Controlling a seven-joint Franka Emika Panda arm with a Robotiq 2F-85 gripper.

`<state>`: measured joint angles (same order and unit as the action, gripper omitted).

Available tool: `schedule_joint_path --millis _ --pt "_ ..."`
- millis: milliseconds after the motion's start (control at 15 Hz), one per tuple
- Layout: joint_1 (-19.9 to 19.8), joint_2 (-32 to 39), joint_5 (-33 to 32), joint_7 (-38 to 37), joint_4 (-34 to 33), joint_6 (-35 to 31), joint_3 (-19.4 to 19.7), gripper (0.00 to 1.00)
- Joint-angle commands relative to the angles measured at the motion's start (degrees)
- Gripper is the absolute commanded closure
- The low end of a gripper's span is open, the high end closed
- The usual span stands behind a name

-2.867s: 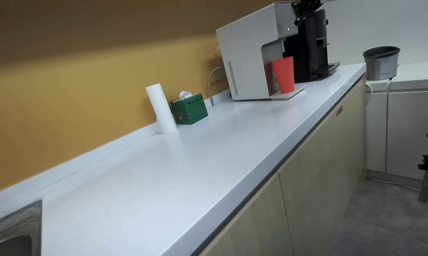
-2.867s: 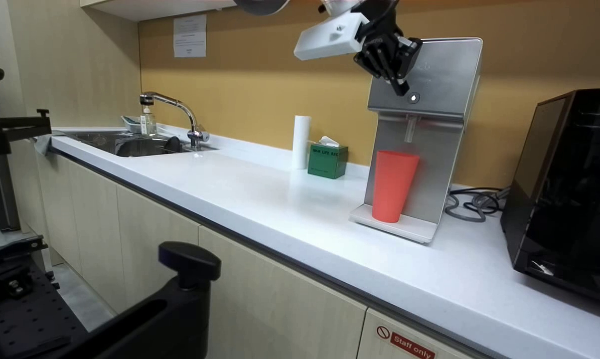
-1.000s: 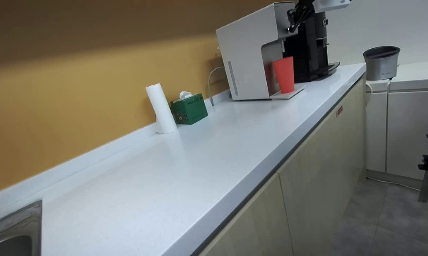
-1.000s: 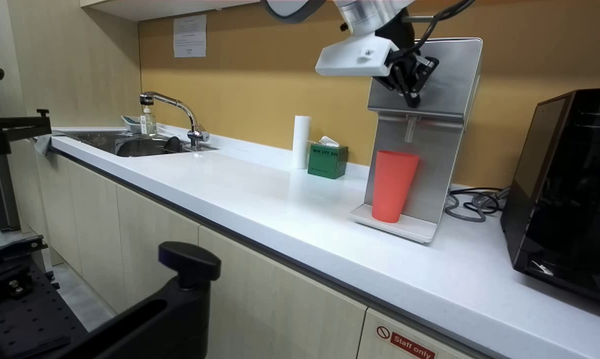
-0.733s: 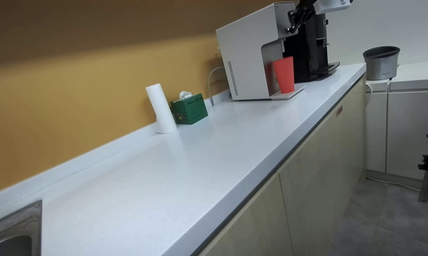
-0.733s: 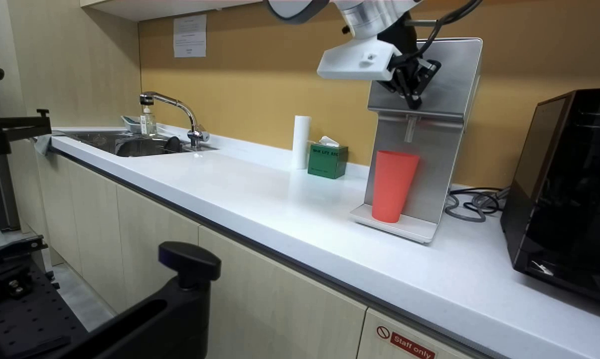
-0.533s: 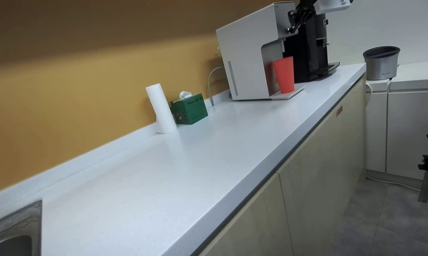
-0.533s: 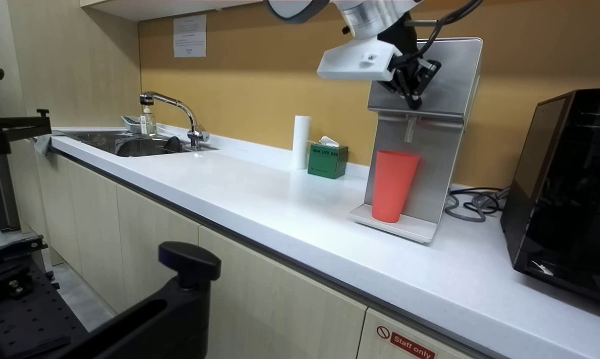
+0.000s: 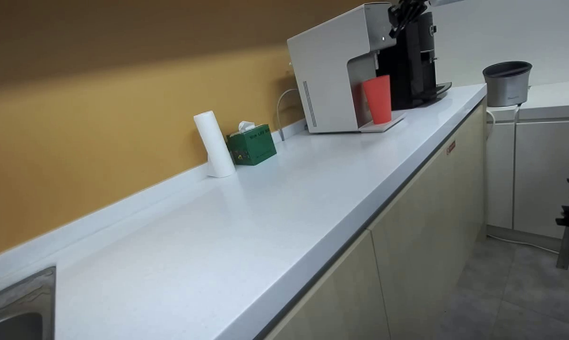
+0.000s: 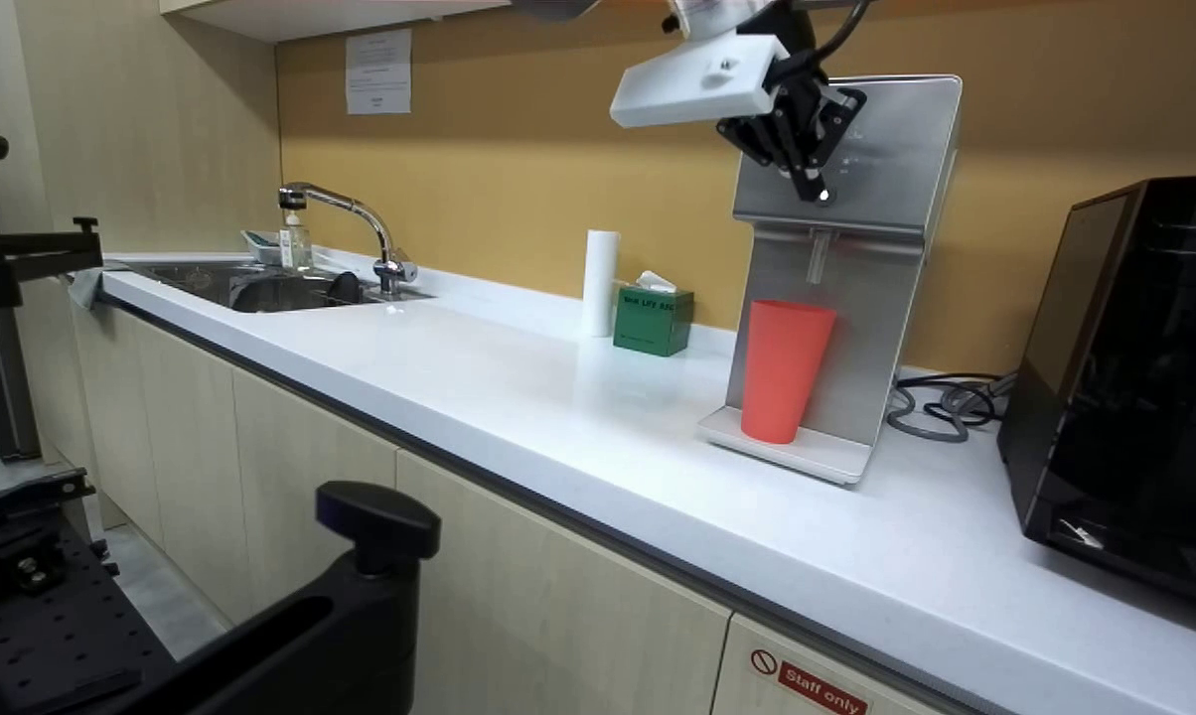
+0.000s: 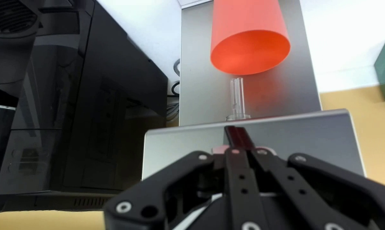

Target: Press the center button on the grey dispenser

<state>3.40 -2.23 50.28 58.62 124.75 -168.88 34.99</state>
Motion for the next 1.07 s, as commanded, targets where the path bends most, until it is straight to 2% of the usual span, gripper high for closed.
schedule_joint_path --millis 0,67,267,1000 --pt "-4.4 -5.3 -11.9 -11.2 5.2 -0.3 -3.1 1.00" --pt "-6.2 -5.9 -14.3 -13.5 5.7 0.2 -4.4 1.00" --pt "-7.4 -6.9 -17.5 -16.9 6.4 0.7 -5.1 1.00" --pt "-3.0 -5.8 -6.8 -12.9 4.2 -0.8 -5.1 1.00"
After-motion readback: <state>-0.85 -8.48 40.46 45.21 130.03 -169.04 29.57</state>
